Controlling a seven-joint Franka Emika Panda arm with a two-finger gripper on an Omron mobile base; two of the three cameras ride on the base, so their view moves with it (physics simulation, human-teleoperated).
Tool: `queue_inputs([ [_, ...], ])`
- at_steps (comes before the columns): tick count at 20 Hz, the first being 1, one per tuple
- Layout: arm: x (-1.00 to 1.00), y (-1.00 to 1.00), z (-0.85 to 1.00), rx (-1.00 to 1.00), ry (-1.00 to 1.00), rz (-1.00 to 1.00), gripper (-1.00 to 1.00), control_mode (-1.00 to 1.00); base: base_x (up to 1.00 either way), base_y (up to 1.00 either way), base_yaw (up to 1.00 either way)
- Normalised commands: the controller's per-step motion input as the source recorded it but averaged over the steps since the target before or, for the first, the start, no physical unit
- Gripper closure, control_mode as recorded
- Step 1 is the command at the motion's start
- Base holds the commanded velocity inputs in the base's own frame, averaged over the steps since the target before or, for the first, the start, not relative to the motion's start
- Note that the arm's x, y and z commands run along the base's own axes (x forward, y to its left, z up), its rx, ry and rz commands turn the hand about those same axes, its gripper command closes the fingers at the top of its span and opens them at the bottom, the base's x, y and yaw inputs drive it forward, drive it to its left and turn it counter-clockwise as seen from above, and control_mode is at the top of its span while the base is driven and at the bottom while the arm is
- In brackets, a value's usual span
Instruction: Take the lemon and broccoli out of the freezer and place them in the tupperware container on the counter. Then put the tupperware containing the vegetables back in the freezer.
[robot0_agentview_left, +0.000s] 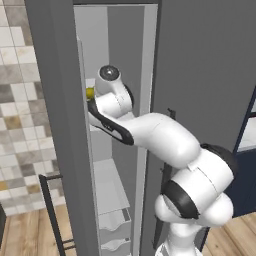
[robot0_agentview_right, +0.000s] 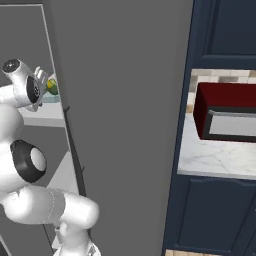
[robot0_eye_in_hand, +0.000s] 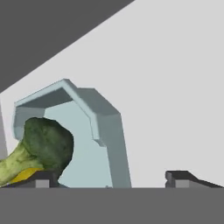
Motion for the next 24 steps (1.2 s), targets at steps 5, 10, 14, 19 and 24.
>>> queue_inputs([
  [5, -1.0, -0.14, 0.09, 0.0, -0.27, 0.0, -1.0, -1.0, 0.0, 0.0, 0.0],
  [10, -0.86, -0.38, 0.46, 0.01, -0.21, 0.0, -1.0, -1.0, 0.0, 0.0, 0.0],
  [14, -0.77, -0.46, 0.54, 0.04, -0.12, 0.0, -1.0, -1.0, 0.0, 0.0, 0.0],
  [19, -0.98, -0.39, 0.56, 0.01, -0.09, 0.0, -1.0, -1.0, 0.0, 0.0, 0.0],
  [24, -1.0, -0.32, 0.65, 0.03, -0.01, 0.0, -1.0, -1.0, 0.0, 0.0, 0.0],
])
